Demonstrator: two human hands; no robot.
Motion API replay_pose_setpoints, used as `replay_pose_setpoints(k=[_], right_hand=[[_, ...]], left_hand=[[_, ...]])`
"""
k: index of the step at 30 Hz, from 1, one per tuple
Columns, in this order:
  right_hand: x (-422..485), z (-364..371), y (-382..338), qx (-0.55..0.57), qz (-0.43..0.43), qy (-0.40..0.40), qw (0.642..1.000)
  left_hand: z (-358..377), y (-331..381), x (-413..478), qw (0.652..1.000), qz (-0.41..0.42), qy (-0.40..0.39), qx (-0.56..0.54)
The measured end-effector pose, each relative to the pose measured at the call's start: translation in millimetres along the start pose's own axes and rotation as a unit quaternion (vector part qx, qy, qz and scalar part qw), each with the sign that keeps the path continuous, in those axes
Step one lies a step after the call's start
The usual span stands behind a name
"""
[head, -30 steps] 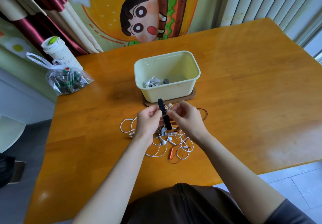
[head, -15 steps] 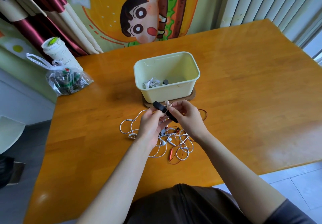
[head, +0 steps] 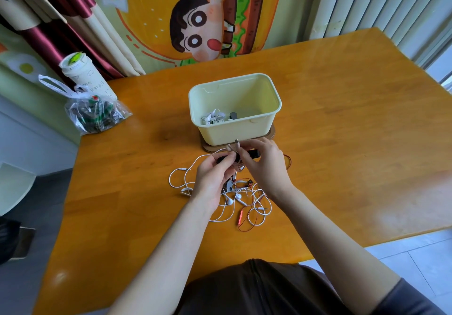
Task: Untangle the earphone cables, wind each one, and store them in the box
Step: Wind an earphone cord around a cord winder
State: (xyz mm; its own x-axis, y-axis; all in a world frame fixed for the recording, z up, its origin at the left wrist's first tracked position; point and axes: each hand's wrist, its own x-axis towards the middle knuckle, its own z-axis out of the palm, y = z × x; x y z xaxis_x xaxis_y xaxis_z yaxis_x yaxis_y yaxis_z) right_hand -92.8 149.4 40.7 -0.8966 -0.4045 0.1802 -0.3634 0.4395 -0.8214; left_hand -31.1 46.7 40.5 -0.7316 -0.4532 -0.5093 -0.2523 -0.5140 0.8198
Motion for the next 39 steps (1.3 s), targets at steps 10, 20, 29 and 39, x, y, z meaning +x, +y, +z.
replay_pose_setpoints(k=[10, 20, 29, 39], right_hand=[[-4, 7, -2, -0.017, -0.014, 0.106, 0.994], [-5, -5, -7, 0.081, 0.018, 0.061, 0.995], [-10, -2, -2, 0.114, 0.086, 0.019, 0.990], [-5, -12, -6, 0.138, 0.079, -0.024, 0.987]], left_hand=[[6, 10, -2, 0.996, -0.046, -0.068, -0.033], [10, 7, -2, 0.996, -0.047, -0.027, -0.068], [9, 9, -4, 0.995, -0.031, -0.042, -0.088], [8, 14, -3, 0.999, 0.012, -0.017, 0.044]])
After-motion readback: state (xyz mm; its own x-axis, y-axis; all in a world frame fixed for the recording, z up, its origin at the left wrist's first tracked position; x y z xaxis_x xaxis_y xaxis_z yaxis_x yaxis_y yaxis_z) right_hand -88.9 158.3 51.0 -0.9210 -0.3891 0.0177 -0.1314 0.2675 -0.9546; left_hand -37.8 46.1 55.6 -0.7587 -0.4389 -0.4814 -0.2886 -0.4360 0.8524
